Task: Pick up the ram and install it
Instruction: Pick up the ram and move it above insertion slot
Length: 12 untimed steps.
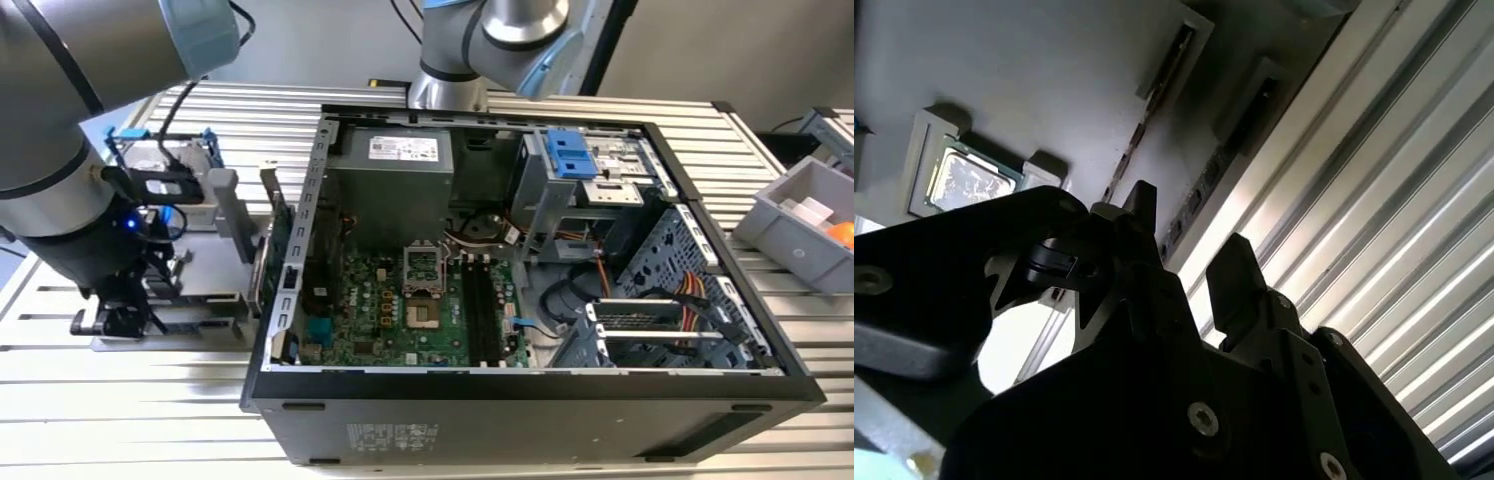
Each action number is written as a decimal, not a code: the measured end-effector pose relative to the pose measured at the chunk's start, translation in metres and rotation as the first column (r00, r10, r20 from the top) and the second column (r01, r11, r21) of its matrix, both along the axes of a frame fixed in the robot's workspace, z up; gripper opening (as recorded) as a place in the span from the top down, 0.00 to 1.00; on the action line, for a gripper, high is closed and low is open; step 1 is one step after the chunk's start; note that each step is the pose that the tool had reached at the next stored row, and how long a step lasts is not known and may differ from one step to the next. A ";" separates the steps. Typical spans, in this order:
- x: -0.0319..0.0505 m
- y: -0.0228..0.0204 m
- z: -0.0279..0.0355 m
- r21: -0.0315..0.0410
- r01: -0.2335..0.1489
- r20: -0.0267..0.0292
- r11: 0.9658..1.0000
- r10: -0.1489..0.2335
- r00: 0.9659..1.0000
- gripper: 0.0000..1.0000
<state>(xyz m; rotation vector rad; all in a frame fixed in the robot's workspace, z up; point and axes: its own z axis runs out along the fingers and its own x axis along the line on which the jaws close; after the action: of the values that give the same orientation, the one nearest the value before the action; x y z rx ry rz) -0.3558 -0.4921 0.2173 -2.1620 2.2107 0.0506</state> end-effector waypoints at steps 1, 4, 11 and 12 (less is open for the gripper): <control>-0.0003 -0.0003 -0.0018 0.000 -0.002 0.000 1.000 0.002 1.000 0.00; -0.0009 -0.0005 -0.0073 0.000 -0.007 0.000 1.000 0.007 1.000 0.00; -0.0015 -0.0010 -0.0193 0.000 -0.020 0.000 1.000 0.020 1.000 0.00; -0.0015 -0.0013 -0.0209 0.000 -0.022 0.000 1.000 0.022 1.000 0.00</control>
<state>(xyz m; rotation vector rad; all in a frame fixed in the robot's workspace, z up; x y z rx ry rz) -0.3573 -0.4934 0.1964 -2.1868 2.1868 0.0515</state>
